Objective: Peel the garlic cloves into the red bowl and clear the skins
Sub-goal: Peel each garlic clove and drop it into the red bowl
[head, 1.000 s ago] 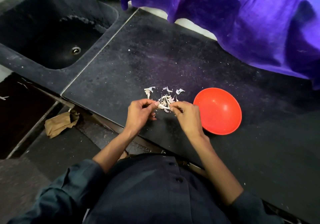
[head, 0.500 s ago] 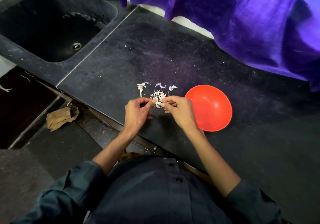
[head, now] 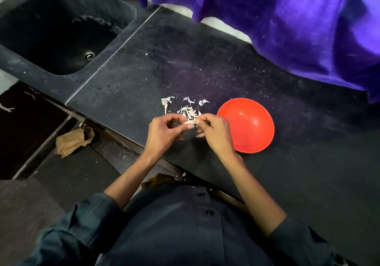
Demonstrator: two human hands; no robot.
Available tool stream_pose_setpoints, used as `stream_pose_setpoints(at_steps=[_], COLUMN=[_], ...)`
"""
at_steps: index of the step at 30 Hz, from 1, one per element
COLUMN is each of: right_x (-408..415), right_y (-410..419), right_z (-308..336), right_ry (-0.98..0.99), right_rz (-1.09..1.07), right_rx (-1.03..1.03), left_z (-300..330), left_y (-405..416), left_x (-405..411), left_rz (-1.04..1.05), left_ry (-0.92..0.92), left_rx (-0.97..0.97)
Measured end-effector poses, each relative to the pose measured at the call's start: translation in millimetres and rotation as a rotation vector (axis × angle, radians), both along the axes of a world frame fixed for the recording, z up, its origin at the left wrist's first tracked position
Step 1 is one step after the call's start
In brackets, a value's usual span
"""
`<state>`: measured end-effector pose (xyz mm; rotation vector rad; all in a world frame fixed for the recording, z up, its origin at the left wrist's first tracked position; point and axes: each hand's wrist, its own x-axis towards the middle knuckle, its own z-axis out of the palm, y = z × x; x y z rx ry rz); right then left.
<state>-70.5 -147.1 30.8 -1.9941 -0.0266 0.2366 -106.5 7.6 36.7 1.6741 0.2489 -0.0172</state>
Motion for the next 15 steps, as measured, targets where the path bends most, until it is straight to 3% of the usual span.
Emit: stream_pose_setpoints(at_steps=[5,9,15], right_x=[-1,-1,-6], right_y=[12,21,28], right_z=[2,6,14], right_ry=[0.100,0.301,0.467], right_rz=[-0.076,-0.142,-0.184], right_rx=[0.079,0.312,0.559], left_z=[-4,-4,-3], left_y=[14,22,29], left_x=[12,19,24], left_rz=[-0.031,-0.040,-0.057], left_ry=[-0.001,0.016,0.116], left_rx=[0.009,-0.037,-0.238])
